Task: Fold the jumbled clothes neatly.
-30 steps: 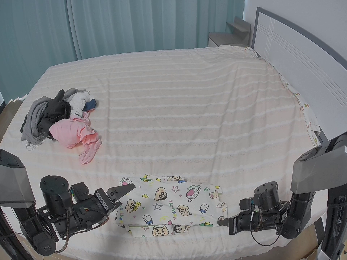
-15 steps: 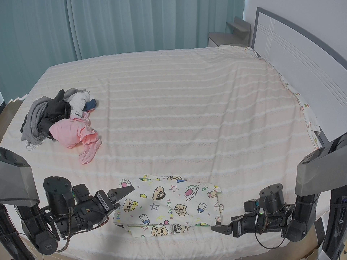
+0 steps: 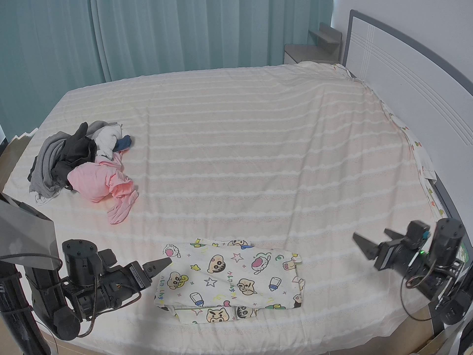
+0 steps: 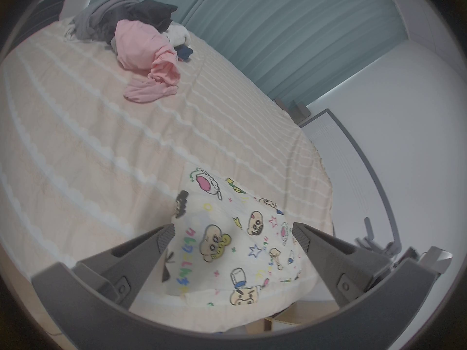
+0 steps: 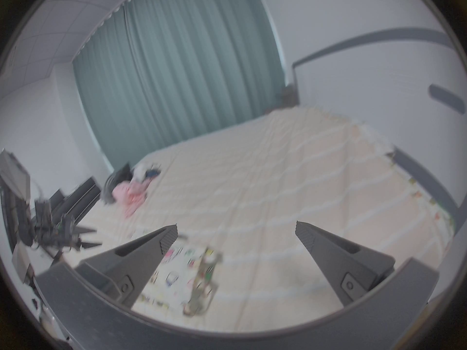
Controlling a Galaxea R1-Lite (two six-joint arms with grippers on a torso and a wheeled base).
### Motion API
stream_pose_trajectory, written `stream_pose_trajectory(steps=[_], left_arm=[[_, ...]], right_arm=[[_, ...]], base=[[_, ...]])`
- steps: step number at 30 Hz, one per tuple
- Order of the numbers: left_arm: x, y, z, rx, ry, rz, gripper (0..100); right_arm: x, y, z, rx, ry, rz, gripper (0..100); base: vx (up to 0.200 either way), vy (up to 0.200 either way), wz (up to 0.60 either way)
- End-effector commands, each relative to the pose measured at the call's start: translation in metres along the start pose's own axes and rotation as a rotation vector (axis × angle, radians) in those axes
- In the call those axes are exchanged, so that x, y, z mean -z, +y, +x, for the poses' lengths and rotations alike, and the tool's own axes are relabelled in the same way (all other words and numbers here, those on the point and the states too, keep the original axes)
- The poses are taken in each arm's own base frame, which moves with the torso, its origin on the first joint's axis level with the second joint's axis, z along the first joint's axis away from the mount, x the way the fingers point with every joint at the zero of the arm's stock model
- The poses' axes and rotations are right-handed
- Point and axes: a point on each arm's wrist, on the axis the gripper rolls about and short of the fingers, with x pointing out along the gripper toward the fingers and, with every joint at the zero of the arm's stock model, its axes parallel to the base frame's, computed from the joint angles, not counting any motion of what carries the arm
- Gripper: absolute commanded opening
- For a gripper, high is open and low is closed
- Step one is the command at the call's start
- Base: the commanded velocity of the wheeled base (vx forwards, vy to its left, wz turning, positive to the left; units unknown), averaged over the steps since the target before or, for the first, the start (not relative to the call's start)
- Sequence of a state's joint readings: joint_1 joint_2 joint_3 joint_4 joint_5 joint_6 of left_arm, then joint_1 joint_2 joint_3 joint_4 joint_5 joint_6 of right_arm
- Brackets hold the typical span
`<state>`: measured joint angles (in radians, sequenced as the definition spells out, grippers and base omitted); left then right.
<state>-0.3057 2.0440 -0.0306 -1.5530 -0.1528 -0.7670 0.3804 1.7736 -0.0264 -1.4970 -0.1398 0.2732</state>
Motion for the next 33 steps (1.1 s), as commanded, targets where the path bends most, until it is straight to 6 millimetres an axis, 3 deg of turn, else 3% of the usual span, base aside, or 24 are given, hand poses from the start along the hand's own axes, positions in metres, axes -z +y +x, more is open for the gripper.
stream_pose_trajectory(steps=[1, 9, 19, 33], left_arm=[[-0.003, 0.029, 0.016, -0.124, 0.022, 0.077, 100], [0.008, 0.05, 0.052, -0.183, 0.147, 0.055, 100], [-0.021, 0.048, 0.09, -0.05, 0.166, 0.003, 100], [-0.02, 0.036, 0.102, -0.021, 0.221, 0.001, 100]], right_arm=[[-0.059, -0.032, -0.061, 0.2, -0.39, 0.016, 100], [-0.067, -0.034, -0.08, 0.207, -0.388, 0.011, 100], [-0.071, -0.033, -0.096, 0.159, -0.37, 0.002, 100], [-0.07, -0.033, -0.097, 0.155, -0.35, 0.001, 100]], base=[[0.0, 0.0, 0.0], [0.0, 0.0, 0.0], [0.0, 0.0, 0.0], [0.0, 0.0, 0.0]])
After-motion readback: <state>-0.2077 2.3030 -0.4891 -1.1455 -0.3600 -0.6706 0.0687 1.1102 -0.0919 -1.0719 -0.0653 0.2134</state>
